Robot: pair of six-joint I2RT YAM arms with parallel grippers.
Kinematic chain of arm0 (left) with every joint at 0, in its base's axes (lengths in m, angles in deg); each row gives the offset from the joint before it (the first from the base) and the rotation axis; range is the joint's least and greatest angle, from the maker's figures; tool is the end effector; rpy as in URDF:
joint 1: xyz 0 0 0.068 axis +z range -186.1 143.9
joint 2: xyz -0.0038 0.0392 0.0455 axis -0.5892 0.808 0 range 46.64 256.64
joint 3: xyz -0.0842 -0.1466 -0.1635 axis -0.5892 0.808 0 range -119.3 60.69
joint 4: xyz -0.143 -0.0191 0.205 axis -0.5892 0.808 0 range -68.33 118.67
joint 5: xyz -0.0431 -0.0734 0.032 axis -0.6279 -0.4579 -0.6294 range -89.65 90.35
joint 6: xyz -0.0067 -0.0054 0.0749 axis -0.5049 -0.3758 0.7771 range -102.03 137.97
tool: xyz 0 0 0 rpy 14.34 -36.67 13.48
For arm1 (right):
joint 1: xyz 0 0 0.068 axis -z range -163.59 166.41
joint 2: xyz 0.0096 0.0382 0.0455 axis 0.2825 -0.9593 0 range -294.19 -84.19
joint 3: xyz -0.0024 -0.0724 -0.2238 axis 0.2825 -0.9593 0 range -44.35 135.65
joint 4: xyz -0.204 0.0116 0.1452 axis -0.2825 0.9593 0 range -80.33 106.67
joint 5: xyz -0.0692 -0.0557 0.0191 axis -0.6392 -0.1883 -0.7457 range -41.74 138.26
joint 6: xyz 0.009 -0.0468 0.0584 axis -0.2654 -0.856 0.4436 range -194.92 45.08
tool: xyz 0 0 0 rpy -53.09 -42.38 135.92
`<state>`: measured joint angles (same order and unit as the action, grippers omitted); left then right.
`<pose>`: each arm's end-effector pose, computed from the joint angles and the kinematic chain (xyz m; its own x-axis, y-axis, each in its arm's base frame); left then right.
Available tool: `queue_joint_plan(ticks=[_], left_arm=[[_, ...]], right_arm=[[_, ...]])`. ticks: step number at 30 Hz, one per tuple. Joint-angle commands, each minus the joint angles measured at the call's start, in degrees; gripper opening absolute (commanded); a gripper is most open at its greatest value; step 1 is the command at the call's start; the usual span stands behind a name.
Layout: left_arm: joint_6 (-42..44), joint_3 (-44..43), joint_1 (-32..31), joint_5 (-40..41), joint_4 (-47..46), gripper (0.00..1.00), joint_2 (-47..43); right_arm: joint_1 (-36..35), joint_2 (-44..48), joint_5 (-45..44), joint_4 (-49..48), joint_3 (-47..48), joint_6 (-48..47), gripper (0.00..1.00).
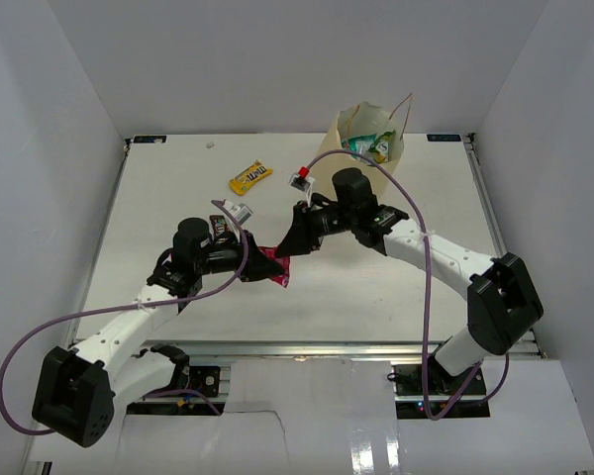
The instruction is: Place the snacks into the paper bag
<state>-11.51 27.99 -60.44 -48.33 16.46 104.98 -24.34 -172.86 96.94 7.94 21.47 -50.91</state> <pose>0.2055 -0.1454 0.2176 -0.7263 -0.0280 -0.6868 0.6386 0.3420 -0.6893 0.2426 0.2721 0.2613 -0.6406 -0.1973 -0.7421 -0.7675 0.1348 0.6267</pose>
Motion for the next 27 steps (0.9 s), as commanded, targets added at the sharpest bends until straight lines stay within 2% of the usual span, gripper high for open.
queue_joint_plan(ticks=[1,3,4,5,8,11,12,13,16,18,20,21,23,27], left_arm=[[-0.1,-0.6,-0.3,-0.3,-2.3,0.26,-1.8],[-0.2,-0.6,-0.3,0.4,-2.3,0.34,-2.0],[-0.6,-0.6,-0.3,1.1,-2.3,0.39,-2.2],[-0.7,-0.6,-0.3,1.4,-2.3,0.5,-2.7],[-0.7,-0.8,-0.3,2.7,-2.5,0.72,-4.4],[1.0,-1.3,-0.3,4.6,-1.3,0.98,-8.1],[1.5,-1.6,-0.3,5.5,0.0,0.98,-10.0],[2.6,-2.1,-0.3,6.2,0.9,0.98,-10.9],[4.2,-3.6,-0.3,10.9,4.9,0.98,-13.4],[5.8,-4.2,-0.3,18.5,10.0,0.98,-14.1],[6.4,-5.3,-0.3,25.8,13.5,0.98,-13.9],[6.4,-5.8,-0.3,33.2,16.5,0.98,-13.5],[5.7,-6.9,-0.2,40.9,19.7,0.98,-11.8],[3.6,-8.3,-0.2,46.8,21.0,0.98,-8.9]], right_arm=[[-0.6,-0.3,2.3,-3.3,0.4,1.2,0.27],[-0.6,-0.4,2.8,-3.4,0.7,0.8,0.17],[-0.6,-0.2,3.1,-2.8,1.1,0.3,0.08],[-0.6,-0.1,3.8,-2.5,1.5,-1.4,0.08],[0.8,0.5,6.4,1.0,4.9,-6.2,0.08],[3.6,1.0,6.9,11.5,12.5,-19.3,0.08],[4.4,1.2,6.2,14.4,17.2,-26.7,0.08],[6.7,1.4,6.0,16.4,19.3,-29.6,0.08],[12.1,2.4,5.5,20.1,27.6,-35.1,0.08],[15.2,3.7,1.4,20.9,31.7,-37.2,0.08],[17.4,4.5,-6.5,20.0,37.0,-38.2,0.08],[20.4,4.5,-8.7,18.2,38.6,-38.0,0.08],[25.9,3.5,-15.3,14.2,42.1,-34.7,0.08],[32.4,0.0,-24.1,10.4,44.6,-30.2,0.08]])
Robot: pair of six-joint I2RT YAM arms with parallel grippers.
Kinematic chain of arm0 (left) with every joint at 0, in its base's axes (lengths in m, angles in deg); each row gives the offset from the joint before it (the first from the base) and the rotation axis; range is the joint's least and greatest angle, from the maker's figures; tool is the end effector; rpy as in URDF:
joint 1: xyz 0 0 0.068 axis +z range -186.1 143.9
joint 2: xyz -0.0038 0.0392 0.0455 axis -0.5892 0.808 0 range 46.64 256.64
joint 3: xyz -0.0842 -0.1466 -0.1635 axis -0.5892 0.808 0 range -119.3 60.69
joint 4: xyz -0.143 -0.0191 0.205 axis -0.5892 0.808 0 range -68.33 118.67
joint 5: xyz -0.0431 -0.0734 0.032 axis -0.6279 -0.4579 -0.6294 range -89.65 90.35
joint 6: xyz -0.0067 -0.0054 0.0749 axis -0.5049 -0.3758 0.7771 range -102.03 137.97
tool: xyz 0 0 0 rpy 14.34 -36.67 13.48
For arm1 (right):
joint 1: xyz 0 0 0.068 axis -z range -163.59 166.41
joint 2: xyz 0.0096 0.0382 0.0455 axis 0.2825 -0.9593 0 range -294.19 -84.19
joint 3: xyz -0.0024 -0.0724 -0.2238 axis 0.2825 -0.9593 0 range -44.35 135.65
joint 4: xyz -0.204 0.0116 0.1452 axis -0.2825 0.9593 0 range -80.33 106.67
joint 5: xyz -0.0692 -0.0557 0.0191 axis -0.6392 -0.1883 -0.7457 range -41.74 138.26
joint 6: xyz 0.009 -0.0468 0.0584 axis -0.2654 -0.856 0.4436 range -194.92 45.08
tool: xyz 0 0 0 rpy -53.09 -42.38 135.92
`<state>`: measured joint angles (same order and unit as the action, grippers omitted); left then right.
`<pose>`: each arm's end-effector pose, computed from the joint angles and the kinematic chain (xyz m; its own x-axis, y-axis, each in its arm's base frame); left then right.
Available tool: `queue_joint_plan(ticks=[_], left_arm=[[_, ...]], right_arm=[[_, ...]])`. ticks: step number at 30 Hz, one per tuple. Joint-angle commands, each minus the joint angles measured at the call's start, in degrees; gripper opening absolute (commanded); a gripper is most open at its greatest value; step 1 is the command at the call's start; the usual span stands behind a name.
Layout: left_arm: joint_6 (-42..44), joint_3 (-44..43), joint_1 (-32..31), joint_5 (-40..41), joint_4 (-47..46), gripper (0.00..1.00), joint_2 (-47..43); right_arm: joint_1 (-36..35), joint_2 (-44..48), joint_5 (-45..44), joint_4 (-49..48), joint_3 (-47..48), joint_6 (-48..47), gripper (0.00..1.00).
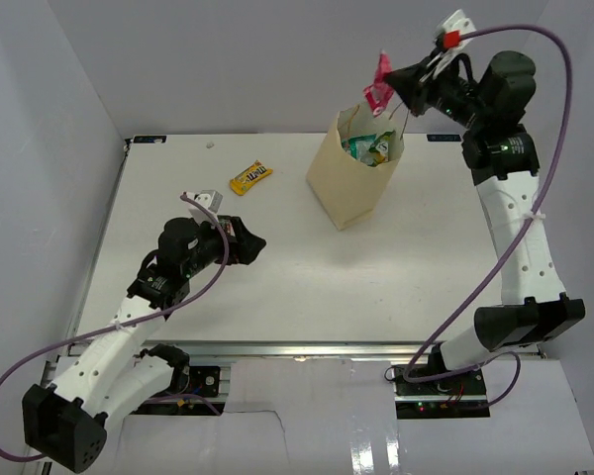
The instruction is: Place the snacks into the paper bag
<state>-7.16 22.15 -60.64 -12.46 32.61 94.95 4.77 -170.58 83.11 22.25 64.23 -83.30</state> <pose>0.2106 -0.1117 0.2529 -0.5433 -0.2071 -0.8136 0.4009 0.7875 -0.4682 0.3097 0.1009 0.5028 0.2664 -0.0672 -0.9615 -0.6859 0.6877 -0.2381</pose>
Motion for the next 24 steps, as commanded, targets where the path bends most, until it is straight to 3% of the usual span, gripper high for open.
queue_joint_plan(ticks=[1,7,11,17,20,21,24], left_arm=[[-1.1,-2.7,0.1,11.8,5.0,0.98,2.0],[-4.0,-5.6,1.2,18.2,6.5,0.98,6.3],[-5.4,-6.9,5.4,15.8,6.9,0.98,11.5],[-10.5,-8.5,11.8,13.0,6.6,0.98,21.3],[-12.1,-11.3,12.7,14.9,7.6,0.98,26.4],[-13.2,-12.4,12.8,16.6,8.4,0.98,27.8],[-13.0,-15.9,12.9,17.7,10.0,0.98,33.0]], right_arm=[[3.7,-3.2,-13.9,-4.6,1.9,1.4,0.08],[3.8,-11.8,-18.2,-4.1,1.9,2.3,0.08],[3.2,-18.1,-16.1,-2.8,3.2,6.4,0.08],[-0.7,-20.6,-10.0,-1.9,-1.0,9.3,0.11],[-1.9,-20.2,-8.7,-0.5,-2.0,9.1,0.34],[-1.9,-19.8,-8.7,-0.5,-2.2,8.8,0.5],[-1.4,-18.2,-11.0,0.7,-2.2,6.2,0.7]])
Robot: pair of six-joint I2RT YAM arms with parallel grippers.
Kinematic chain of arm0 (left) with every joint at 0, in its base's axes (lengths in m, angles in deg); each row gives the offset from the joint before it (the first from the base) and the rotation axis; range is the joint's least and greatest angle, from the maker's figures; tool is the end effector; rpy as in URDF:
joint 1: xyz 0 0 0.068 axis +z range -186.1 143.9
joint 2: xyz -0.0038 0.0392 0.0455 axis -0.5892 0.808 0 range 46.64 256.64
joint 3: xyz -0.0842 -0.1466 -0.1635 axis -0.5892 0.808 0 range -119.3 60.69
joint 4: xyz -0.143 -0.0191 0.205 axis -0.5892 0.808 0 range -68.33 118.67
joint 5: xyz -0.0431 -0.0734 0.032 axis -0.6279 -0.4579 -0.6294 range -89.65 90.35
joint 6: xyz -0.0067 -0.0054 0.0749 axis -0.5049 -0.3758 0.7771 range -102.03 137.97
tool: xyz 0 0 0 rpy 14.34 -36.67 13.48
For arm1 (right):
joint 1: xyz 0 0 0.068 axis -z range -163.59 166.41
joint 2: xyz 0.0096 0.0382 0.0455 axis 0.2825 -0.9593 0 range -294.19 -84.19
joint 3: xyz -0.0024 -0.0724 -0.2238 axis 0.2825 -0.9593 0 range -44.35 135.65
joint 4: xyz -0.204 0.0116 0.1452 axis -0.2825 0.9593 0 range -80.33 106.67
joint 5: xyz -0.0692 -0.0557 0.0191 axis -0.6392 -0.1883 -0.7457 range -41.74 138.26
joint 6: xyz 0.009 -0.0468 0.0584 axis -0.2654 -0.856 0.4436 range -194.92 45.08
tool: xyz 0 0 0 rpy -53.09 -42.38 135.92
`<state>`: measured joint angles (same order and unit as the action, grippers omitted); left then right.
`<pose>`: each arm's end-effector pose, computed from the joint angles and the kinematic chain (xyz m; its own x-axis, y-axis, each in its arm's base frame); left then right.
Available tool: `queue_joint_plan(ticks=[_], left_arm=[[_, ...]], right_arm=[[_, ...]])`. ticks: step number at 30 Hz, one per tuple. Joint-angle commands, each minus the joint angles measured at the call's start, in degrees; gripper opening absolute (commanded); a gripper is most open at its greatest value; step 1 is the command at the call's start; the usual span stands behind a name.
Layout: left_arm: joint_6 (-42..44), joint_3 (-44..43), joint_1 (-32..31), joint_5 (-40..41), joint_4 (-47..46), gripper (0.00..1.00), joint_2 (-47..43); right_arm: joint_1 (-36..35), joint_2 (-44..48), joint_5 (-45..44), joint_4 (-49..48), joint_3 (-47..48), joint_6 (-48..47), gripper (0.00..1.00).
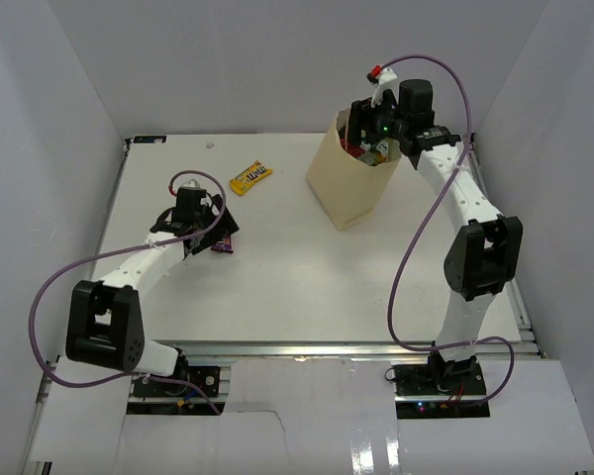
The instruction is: Place the snacks into the paper bag
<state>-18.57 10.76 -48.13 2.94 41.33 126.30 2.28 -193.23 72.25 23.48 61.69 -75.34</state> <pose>0.2957 -0.0601 0.1667 -0.7034 -0.4582 -0.5434 -0.2979 0.8841 -0.3600 0.4359 0.1364 0.3357 -0.2759 -0.0763 -0.9581 -0.6025 0.7904 0.1106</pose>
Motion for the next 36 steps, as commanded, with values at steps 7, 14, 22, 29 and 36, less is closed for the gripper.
queue_joint_plan(ticks=[7,14,22,29,36], left_arm=[[2.2,-8.9,0.6,2.7,1.1,0.94,9.5],[5.0,-12.5,0.7,7.7,2.7,0.87,15.5],[7.9,-17.9,0.6,6.1,4.5,0.55,24.9],[9.2,-12.0,0.7,4.8,2.8,0.32,19.4],[11.4,-2.3,0.6,-12.8,-6.8,0.17,6.1]], right_arm=[[6.7,11.8,8.6,4.2,-2.3,-11.5,0.75],[11.4,25.3,18.5,5.2,-16.1,-21.0,0.78],[11.8,34.3,22.9,7.6,-26.0,-22.3,0.78],[12.5,41.6,43.5,13.4,-28.6,-25.3,0.76],[-1.1,42.2,37.8,19.3,-34.7,-26.6,0.7]])
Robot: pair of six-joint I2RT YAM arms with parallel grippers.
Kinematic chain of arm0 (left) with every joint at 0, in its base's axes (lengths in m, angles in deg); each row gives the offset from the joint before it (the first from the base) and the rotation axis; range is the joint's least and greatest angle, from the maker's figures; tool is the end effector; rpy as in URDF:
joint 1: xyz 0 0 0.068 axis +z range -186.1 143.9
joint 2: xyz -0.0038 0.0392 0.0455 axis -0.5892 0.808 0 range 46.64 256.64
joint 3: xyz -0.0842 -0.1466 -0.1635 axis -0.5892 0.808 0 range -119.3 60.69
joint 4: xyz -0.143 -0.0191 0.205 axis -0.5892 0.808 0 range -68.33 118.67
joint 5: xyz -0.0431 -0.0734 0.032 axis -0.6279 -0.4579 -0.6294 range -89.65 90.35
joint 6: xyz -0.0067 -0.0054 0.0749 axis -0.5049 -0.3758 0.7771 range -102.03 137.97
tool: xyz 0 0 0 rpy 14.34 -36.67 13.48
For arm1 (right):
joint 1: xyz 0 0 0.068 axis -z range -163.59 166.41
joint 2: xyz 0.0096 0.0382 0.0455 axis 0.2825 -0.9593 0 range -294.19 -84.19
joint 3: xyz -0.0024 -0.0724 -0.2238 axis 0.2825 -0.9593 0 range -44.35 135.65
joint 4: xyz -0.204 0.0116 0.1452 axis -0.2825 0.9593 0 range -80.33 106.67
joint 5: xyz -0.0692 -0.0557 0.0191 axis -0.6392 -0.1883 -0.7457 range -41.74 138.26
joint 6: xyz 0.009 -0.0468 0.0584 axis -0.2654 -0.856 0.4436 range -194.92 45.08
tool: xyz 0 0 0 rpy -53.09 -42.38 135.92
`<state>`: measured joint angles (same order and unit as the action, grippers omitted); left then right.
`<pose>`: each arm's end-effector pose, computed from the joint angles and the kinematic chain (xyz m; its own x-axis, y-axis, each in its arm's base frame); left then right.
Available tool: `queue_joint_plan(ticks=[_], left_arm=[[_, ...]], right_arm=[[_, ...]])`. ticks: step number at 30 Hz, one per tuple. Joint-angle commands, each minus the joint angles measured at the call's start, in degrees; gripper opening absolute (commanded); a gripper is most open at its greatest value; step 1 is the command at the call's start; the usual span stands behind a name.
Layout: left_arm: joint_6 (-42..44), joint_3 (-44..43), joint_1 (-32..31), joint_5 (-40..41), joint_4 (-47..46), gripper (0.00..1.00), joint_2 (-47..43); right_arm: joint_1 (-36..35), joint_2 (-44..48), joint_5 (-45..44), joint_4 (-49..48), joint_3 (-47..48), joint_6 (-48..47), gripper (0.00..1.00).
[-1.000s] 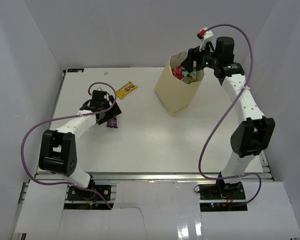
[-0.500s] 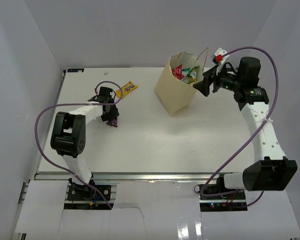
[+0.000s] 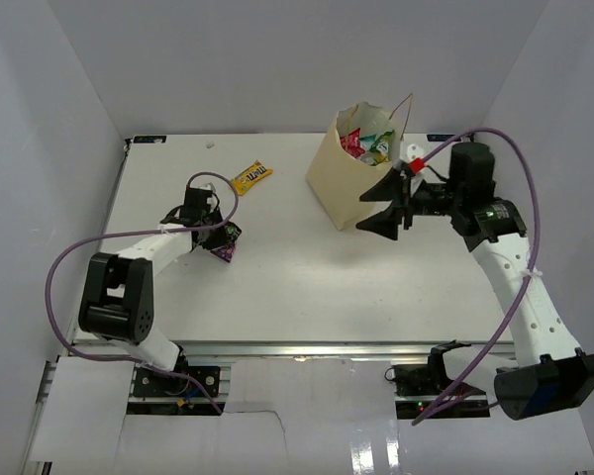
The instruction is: Place the snacks into the paper bag
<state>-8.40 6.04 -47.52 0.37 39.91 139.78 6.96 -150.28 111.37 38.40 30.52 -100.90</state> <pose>0.3215 -0.0650 0.1247 -0.8221 -0.2871 -0.4917 -0.1868 0.9518 -0.2434 0.2342 0.0965 0.3791 0.0923 -0.1854 -0.9783 -0.9576 0.2528 -0.1383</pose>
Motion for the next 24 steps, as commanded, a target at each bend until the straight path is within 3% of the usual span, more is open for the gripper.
queue_joint_plan(ticks=[1,4,8,12,16,20,24], left_arm=[[0.4,5.3,-0.1,-16.4,-8.9,0.17,-9.2],[-2.6,10.9,-0.3,-24.4,-15.9,0.17,-16.0],[-9.8,15.4,-2.3,-33.1,-22.0,0.16,-21.9],[-14.4,18.0,-6.9,-34.0,-25.2,0.16,-26.3],[-16.7,19.2,-10.4,-32.0,-25.5,0.16,-29.2],[-18.0,20.5,-11.9,-31.2,-25.6,0.16,-31.0],[-18.4,20.6,-12.4,-32.3,-25.7,0.17,-32.1]], right_arm=[[-10.8,-1.3,-3.7,4.0,-4.6,0.0,0.69],[-17.1,-4.0,-14.3,-2.4,-9.1,9.3,0.68],[-22.4,-9.5,-24.4,-12.8,-11.5,25.1,0.9],[-27.3,-18.1,-32.1,-14.6,-6.3,34.7,0.96],[-30.0,-21.6,-34.5,-16.1,-2.0,42.0,0.97],[-30.8,-23.5,-34.5,-16.1,-0.3,43.1,0.94],[-31.1,-24.9,-33.2,-17.2,-0.2,43.7,0.82]])
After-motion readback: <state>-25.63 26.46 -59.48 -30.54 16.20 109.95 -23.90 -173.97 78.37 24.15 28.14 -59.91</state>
